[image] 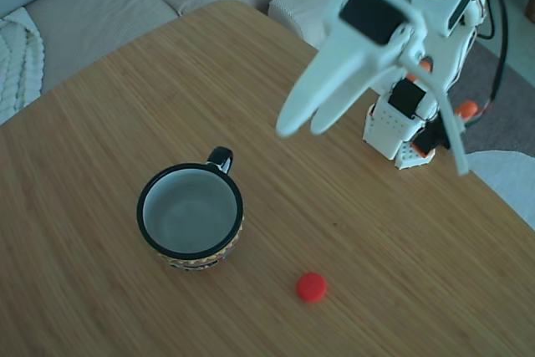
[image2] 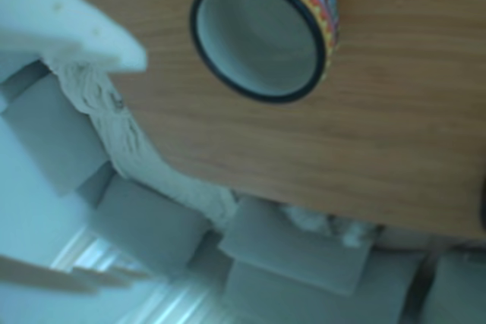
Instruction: Grasp a red cap and put it in the cup.
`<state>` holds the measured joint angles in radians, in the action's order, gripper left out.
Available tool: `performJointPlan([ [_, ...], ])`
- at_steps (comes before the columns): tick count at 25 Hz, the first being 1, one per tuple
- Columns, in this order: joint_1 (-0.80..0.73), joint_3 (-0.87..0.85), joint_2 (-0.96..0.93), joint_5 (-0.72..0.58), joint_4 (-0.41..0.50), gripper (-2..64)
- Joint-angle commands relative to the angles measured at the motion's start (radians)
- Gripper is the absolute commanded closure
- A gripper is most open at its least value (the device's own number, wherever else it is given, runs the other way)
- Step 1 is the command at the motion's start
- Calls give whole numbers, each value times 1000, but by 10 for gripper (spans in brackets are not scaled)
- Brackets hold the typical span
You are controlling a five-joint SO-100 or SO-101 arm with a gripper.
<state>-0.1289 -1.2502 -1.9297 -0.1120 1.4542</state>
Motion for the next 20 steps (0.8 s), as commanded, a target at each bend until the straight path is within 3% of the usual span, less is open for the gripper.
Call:
performJointPlan([
  [1, -44, 83, 72, -17, 2, 291],
  [6, -124, 153, 204, -87, 83, 291],
  [12, -155, 166, 311, -275, 242, 291],
  [20, -147, 46, 465, -296, 206, 291],
])
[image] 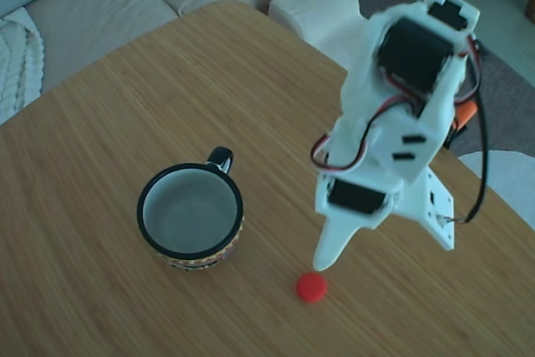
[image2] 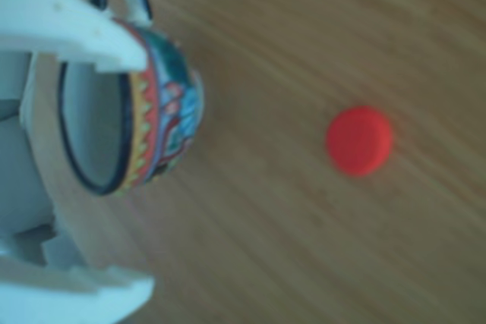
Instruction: Grasp a red cap and put it in the cup.
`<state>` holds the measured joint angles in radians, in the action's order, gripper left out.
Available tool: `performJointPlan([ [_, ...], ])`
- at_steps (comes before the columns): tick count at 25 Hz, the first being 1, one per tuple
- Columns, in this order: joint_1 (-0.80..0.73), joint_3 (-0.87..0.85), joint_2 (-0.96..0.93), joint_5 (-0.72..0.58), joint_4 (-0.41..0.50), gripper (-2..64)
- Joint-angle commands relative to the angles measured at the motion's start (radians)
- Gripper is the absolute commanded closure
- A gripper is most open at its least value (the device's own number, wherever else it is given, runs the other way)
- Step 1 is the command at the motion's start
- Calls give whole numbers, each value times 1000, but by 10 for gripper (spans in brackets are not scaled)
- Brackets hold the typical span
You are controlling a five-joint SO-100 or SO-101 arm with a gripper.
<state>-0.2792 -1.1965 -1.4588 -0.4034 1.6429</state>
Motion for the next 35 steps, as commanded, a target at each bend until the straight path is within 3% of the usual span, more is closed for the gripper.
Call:
performJointPlan([
  [1, 3, -26, 3, -5, 0, 291],
  [11, 2, -235, 25, -28, -121, 291],
  [18, 54, -314, 26, -21, -276, 291],
  [25, 97, -304, 66, -35, -287, 291],
  [35, 40, -249, 201, -37, -290, 291],
])
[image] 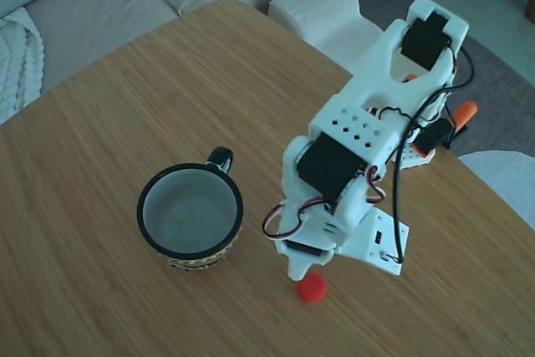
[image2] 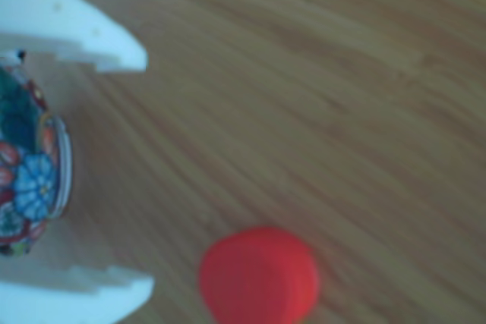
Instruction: Grasp a red cap and put it in the cup.
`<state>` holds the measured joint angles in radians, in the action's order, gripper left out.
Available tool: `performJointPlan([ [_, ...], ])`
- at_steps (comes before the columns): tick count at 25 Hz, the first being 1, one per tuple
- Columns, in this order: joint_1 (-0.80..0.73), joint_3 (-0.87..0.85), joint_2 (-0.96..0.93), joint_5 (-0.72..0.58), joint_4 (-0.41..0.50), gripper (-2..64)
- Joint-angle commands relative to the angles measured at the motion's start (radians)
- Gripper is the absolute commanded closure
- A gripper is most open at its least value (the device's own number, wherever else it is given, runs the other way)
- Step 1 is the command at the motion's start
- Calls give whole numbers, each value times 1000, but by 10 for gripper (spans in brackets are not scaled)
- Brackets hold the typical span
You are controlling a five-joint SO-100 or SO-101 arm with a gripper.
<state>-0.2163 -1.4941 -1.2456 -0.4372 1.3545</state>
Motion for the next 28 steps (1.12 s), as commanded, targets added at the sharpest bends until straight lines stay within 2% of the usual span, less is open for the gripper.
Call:
performJointPlan([
  [1, -43, 49, -12, 2, -2, 291],
  [7, -126, 49, -26, 26, -3, 292],
  [10, -110, 49, -25, 51, -46, 292],
  [28, -48, 169, 81, 40, -57, 291],
])
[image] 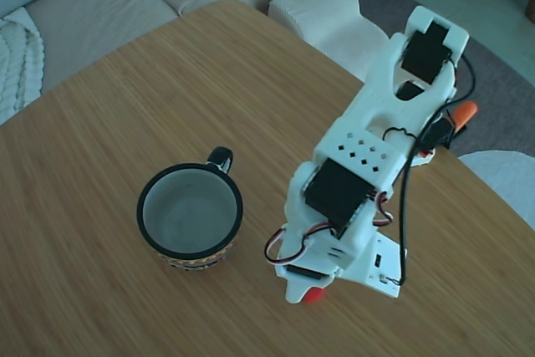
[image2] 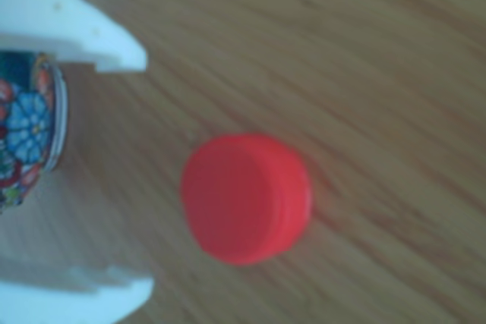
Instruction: Grasp a red cap and put it in the cup.
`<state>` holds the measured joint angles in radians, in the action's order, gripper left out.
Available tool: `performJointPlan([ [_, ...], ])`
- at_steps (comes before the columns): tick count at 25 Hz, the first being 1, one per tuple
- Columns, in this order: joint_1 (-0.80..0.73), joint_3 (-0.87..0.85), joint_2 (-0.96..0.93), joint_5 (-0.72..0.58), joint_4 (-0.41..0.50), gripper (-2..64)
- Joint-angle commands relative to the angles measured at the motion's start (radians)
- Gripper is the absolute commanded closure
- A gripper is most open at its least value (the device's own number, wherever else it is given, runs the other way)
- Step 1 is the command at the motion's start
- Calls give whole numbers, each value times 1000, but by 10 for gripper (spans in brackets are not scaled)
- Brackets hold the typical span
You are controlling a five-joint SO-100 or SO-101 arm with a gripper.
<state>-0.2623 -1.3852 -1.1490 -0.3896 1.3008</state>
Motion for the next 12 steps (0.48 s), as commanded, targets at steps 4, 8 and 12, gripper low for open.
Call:
performJointPlan([
  [4, -12, 75, -14, -9, -5, 291],
  [8, -17, 74, 8, -3, -18, 291],
  [12, -17, 74, 44, 3, -51, 291],
])
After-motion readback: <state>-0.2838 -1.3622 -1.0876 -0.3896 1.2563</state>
